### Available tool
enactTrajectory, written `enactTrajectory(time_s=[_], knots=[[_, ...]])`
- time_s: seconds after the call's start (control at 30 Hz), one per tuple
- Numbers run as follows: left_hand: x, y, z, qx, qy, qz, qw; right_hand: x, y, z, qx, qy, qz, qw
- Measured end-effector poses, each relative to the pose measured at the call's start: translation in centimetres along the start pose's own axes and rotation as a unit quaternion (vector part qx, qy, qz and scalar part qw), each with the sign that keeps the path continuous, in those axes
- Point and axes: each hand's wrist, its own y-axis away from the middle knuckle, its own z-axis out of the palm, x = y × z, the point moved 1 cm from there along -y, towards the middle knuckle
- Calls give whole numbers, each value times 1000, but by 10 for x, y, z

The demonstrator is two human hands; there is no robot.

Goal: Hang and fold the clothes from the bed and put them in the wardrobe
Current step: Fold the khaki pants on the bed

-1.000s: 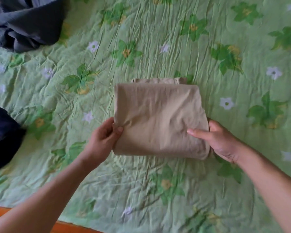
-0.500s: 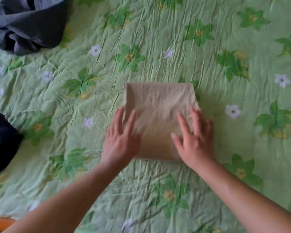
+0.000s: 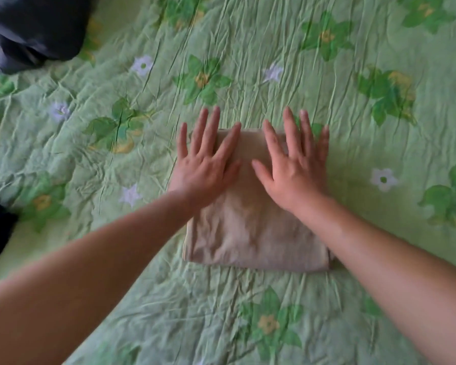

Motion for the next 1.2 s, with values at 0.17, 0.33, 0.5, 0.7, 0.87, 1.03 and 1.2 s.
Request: enactTrajectory(time_s=[0.17, 0.33, 0.5, 0.7, 0.87, 1.03, 1.2], knots=[[-11, -32, 38, -101, 9, 3, 995, 16, -35, 41, -147, 6, 29, 989], [-9, -29, 33, -75, 1, 5, 997, 10, -32, 35, -138, 8, 41, 990], [-10, -30, -11, -161, 5, 13, 987, 13, -19, -4, -172, 3, 17, 985], [-14, -75, -87, -366, 135, 23, 921, 31, -45, -89, -349, -124, 57, 927], [7, -82, -165, -272, 170, 53, 945, 42, -44, -172, -279, -105, 18, 954], [29, -69, -230, -65, 179, 100, 977, 63, -28, -239, -54, -20, -60, 997], [60, 27, -139, -54, 45, 153, 986, 33, 76, -149, -87, 55, -82, 991]])
